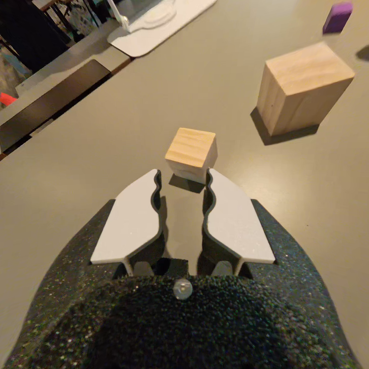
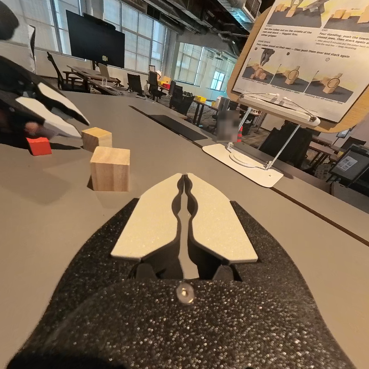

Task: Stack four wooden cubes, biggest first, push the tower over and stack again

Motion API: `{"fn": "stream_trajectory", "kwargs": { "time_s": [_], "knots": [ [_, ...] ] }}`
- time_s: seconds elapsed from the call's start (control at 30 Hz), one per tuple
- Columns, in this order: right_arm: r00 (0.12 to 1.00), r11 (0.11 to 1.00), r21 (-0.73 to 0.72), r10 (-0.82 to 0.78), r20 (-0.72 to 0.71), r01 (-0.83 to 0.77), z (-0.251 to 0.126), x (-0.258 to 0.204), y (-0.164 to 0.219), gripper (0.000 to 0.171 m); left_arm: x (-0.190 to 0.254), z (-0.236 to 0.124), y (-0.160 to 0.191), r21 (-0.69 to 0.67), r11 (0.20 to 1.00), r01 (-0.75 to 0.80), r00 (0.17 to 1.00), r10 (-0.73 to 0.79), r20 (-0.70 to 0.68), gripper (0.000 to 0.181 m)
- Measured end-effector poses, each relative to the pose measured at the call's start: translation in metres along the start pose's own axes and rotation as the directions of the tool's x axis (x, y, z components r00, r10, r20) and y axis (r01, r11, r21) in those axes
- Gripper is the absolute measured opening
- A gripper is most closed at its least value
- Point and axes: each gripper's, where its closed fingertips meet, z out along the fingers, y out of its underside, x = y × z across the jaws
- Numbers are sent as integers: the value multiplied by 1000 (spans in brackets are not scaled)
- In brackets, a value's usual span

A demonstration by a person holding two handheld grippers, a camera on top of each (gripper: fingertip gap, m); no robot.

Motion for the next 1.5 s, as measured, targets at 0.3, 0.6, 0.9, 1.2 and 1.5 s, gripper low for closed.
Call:
{"fn": "stream_trajectory", "kwargs": {
  "time_s": [0.3,0.6,0.9,1.2,1.5],
  "knots": [
    [999,999,-13,-39,-2,39,2,-3,1,0,-9,4,-7,36,991,130,963,-117,-242,66],
    [991,990,-62,-130,3,130,7,-11,8,0,-22,-8,-29,217,959,181,962,-127,-244,72],
    [991,990,-54,-129,-16,128,6,-8,6,0,0,14,-3,22,999,-44,966,48,-254,66],
    [988,985,-75,-153,-2,153,8,-12,9,0,3,19,1,-19,999,-50,961,43,-273,44],
    [987,984,-76,-162,-8,161,8,-12,10,0,1,17,-4,20,998,-58,968,61,-245,42]
  ]
}}
